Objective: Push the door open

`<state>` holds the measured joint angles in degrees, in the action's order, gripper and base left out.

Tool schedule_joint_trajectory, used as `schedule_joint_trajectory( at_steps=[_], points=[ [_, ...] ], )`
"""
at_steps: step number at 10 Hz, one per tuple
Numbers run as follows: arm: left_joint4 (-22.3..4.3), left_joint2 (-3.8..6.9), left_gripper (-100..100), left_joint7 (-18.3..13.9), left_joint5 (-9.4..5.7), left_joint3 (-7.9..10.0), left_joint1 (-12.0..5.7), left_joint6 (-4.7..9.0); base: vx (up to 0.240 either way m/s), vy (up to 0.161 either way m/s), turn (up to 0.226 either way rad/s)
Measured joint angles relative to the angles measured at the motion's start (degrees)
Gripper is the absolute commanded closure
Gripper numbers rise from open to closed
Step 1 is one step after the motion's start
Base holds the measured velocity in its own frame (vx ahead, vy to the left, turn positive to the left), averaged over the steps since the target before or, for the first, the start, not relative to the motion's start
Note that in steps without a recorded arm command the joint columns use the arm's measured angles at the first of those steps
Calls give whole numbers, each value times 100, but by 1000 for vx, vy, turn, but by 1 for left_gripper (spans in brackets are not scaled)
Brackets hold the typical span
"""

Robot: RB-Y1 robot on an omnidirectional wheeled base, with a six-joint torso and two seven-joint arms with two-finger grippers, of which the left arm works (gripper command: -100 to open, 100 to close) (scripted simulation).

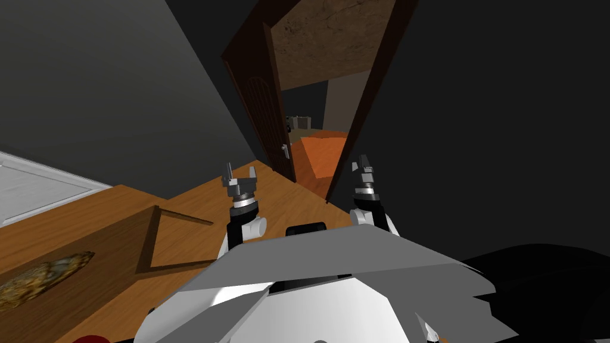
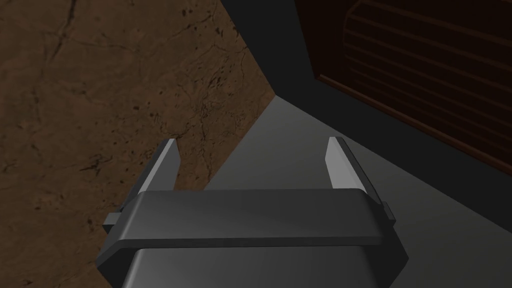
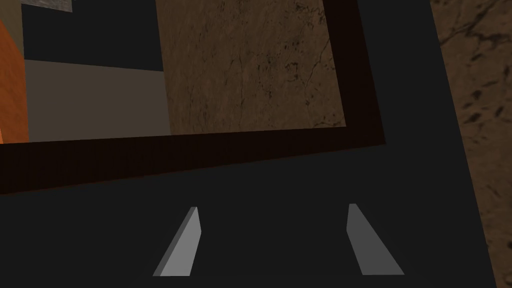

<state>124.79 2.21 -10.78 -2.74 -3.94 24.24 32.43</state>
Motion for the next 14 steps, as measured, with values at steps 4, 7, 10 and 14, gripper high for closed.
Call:
schedule_joint_trajectory(
  at_steps=[4,7,10,14],
  points=[
    [-476,67,-100,-41,65,-120,-288,-23,100,61,-23],
    [-920,122,-100,-86,117,-220,-552,-23,118,85,-34],
    [-1246,157,-100,-123,167,-316,-776,-93,98,80,-25],
    [-1751,230,-100,-194,221,-427,-1063,-109,98,82,-28]
  ],
)
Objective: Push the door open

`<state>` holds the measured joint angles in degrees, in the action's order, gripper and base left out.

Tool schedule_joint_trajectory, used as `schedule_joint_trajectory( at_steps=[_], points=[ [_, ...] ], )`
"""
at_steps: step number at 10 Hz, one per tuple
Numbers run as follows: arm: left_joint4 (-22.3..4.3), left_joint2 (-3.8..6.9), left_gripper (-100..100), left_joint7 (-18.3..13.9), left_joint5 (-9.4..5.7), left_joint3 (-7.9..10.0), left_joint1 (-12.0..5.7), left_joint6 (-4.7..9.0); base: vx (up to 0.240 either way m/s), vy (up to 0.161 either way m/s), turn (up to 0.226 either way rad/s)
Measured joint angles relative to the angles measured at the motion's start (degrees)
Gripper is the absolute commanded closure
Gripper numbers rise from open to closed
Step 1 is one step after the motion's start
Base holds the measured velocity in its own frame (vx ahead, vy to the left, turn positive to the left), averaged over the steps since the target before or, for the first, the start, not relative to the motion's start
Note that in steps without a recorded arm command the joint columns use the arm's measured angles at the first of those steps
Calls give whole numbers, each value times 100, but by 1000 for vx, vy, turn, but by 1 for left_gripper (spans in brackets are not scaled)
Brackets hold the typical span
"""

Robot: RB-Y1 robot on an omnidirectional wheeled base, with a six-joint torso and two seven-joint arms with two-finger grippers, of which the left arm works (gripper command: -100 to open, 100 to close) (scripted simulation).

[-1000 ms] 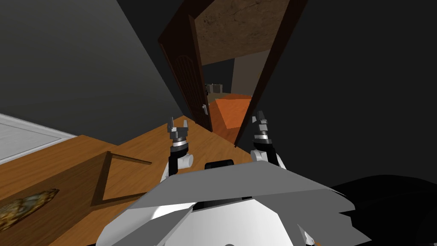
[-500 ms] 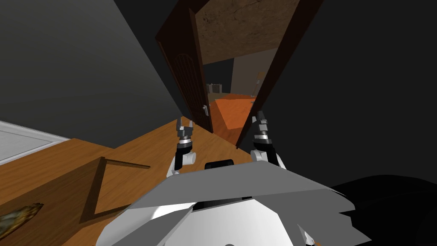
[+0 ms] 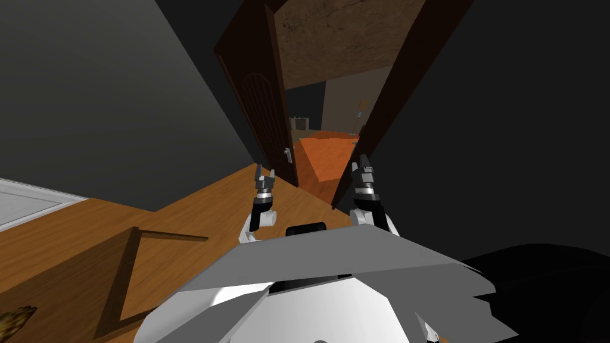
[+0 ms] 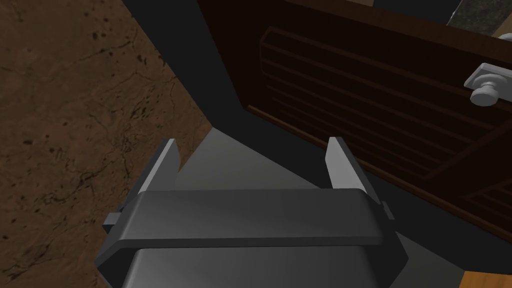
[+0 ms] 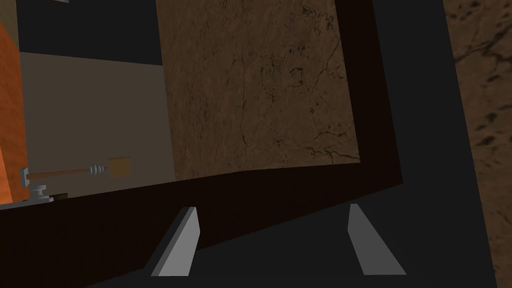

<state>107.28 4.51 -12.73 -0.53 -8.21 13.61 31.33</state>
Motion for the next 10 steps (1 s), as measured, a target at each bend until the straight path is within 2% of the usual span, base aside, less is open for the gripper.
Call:
schedule_joint_trajectory(
  at_steps=[3,10],
  points=[
    [-367,18,-100,-36,60,-119,-209,-35,91,87,-30],
    [-1454,72,-100,-157,174,-330,-889,-75,95,89,-29]
  ],
)
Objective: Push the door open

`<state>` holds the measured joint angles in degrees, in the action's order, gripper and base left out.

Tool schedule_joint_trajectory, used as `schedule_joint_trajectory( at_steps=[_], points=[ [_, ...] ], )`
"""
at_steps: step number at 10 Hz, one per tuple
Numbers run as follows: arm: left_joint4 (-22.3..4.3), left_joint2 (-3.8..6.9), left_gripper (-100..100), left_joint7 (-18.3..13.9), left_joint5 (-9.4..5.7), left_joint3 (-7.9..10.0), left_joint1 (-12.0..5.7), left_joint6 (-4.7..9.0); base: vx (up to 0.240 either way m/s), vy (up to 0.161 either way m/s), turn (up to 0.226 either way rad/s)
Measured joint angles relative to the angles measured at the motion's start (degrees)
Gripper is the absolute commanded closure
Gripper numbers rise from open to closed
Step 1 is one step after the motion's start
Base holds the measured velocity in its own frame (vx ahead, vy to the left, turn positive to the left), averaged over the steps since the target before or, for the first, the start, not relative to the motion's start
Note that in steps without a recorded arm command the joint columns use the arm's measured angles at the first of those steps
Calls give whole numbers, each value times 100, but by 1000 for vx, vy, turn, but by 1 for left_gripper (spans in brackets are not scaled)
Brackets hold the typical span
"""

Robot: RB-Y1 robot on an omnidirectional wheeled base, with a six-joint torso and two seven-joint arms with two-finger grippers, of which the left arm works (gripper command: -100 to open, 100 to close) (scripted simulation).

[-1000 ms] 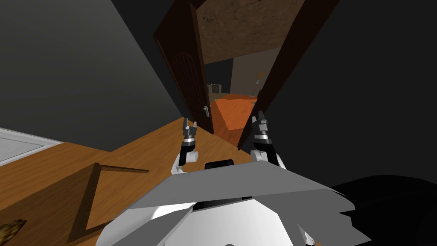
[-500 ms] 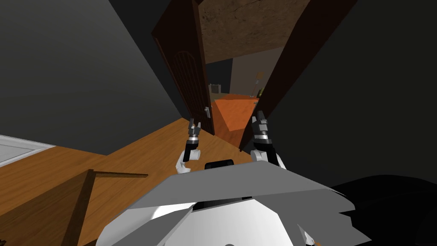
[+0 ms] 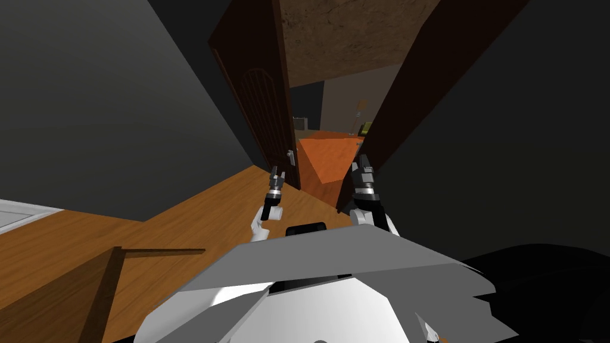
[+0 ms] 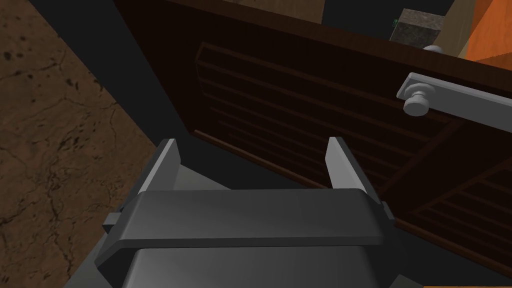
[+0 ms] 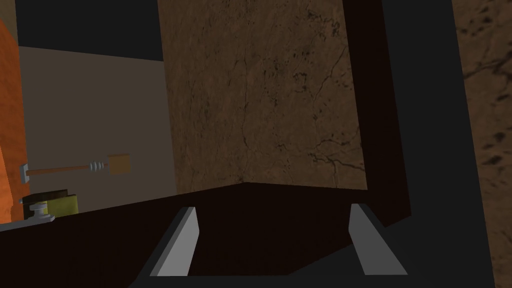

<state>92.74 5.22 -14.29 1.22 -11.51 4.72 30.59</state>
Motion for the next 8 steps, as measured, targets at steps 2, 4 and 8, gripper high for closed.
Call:
schedule_joint_trajectory(
  at_steps=[2,4,8],
  points=[
    [-267,23,-100,-41,33,-70,-159,-24,96,87,-38],
    [-496,16,-100,-60,79,-158,-302,-73,78,92,-26],
    [-1102,37,-100,-140,145,-287,-674,-104,88,100,-32]
  ],
)
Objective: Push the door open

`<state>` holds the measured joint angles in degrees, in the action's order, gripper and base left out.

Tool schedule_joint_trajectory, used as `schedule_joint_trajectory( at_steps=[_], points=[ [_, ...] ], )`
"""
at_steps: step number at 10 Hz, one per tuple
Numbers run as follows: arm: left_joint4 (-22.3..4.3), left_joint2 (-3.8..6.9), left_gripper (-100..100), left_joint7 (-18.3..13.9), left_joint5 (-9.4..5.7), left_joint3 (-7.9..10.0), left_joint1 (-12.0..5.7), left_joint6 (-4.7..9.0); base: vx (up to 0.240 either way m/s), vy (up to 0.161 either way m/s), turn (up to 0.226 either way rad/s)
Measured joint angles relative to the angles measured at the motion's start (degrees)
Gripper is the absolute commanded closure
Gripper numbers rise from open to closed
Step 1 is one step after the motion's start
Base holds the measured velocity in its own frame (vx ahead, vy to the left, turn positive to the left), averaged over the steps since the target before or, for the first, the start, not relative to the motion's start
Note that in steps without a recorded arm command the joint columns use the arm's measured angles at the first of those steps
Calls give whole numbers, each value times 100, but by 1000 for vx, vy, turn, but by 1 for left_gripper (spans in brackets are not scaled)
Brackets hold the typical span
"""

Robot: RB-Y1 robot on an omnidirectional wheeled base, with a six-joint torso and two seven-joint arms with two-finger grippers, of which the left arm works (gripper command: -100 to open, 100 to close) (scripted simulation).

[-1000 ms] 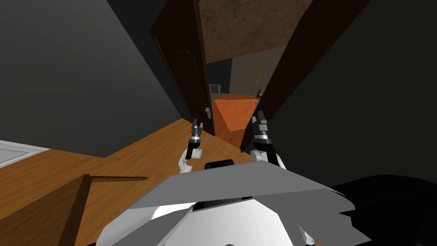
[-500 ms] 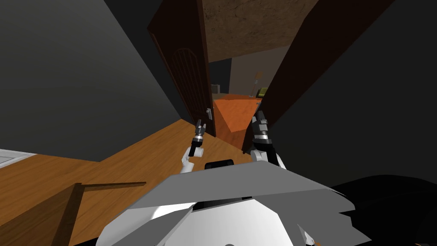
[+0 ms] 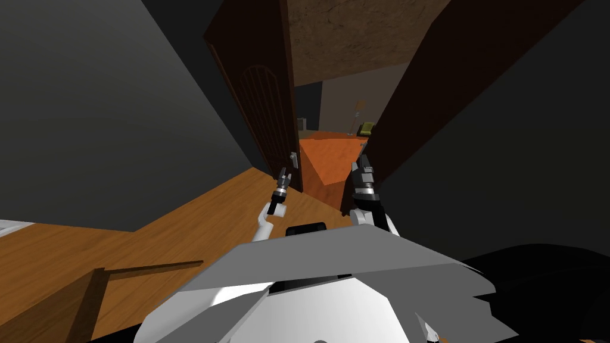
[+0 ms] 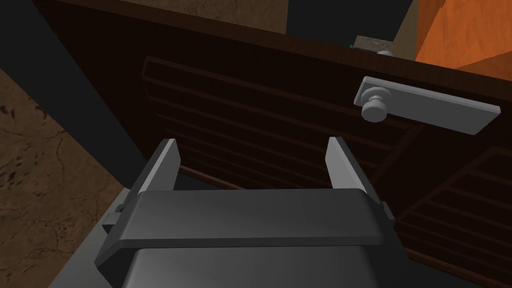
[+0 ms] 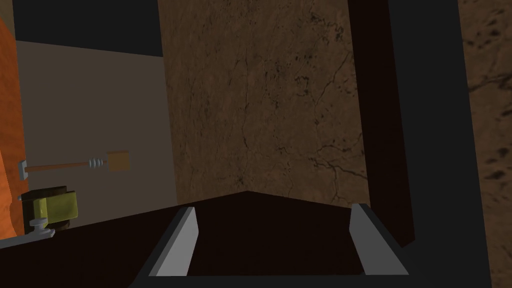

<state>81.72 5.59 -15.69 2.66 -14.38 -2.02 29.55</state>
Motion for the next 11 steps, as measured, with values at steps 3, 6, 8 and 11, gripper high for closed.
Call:
schedule_joint_trajectory(
  at_steps=[3,6,8,11],
  points=[
    [-412,-23,-100,-35,59,-106,-274,-62,93,97,-31],
    [-886,-24,-100,-87,108,-202,-544,-58,95,84,-29],
    [-1162,-46,-100,-111,144,-267,-720,-80,85,89,-29],
    [-1484,-48,-100,-163,196,-373,-926,-142,93,100,-26]
  ],
)
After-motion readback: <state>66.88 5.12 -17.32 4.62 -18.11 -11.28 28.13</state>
